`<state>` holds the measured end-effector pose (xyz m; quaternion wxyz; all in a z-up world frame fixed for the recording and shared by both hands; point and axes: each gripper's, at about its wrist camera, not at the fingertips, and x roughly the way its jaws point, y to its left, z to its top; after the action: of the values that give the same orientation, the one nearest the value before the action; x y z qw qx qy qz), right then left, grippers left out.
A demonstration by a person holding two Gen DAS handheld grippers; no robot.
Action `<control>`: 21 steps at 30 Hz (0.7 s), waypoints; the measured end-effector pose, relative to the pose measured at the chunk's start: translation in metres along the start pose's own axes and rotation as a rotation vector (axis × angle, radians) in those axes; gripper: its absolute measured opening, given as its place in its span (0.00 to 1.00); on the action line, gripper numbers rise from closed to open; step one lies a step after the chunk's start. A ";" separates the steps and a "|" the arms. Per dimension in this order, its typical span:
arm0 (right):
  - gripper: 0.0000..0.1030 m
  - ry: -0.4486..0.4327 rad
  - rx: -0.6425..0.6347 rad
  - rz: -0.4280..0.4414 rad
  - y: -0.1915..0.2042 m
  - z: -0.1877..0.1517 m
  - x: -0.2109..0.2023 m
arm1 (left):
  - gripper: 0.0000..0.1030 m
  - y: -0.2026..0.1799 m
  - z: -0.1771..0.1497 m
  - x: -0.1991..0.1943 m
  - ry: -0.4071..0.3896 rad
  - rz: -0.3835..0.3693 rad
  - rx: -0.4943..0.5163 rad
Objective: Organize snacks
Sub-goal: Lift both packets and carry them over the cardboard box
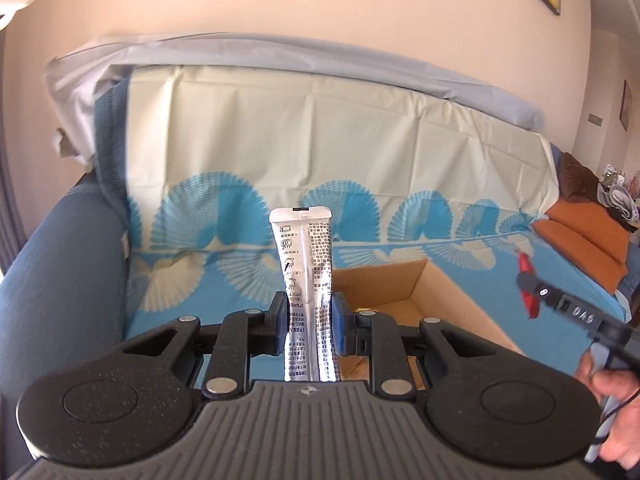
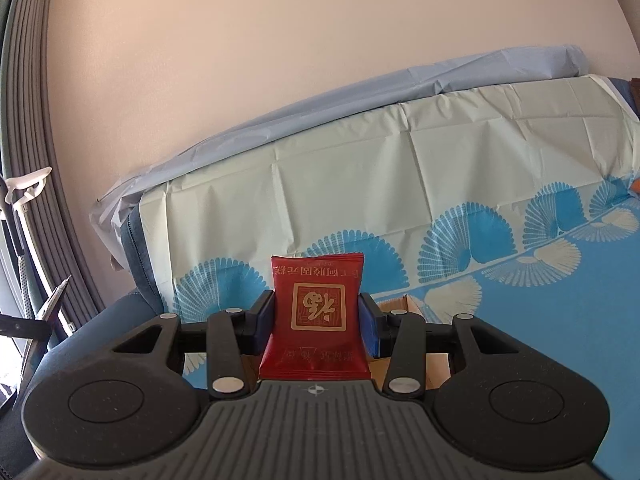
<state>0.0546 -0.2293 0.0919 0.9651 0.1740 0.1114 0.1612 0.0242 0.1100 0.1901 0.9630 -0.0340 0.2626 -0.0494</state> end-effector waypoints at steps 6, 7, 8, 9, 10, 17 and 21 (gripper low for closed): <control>0.44 0.002 0.074 -0.001 -0.013 -0.001 0.003 | 0.24 -0.063 0.000 0.041 0.019 -0.071 0.035; 0.44 0.000 0.083 -0.001 -0.015 -0.001 0.002 | 0.24 -0.072 -0.001 0.050 0.026 -0.083 0.032; 0.44 -0.002 0.089 0.001 -0.017 -0.001 0.001 | 0.24 -0.079 -0.001 0.058 0.032 -0.091 0.030; 0.44 -0.003 0.092 0.001 -0.018 -0.001 0.001 | 0.24 -0.088 0.000 0.066 0.039 -0.096 0.031; 0.44 0.000 0.095 0.001 -0.020 -0.001 0.001 | 0.24 -0.096 0.002 0.073 0.043 -0.103 0.032; 0.44 0.009 0.126 0.001 -0.024 0.000 0.002 | 0.24 -0.135 0.020 0.106 0.019 -0.166 0.041; 0.48 0.024 0.113 -0.014 -0.018 -0.002 0.006 | 0.52 -0.136 0.026 0.118 0.027 -0.136 0.012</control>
<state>0.0648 -0.2425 0.0827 0.9534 0.2254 0.1332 0.1498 0.1284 -0.0376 0.1660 0.9541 -0.0454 0.2722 -0.1165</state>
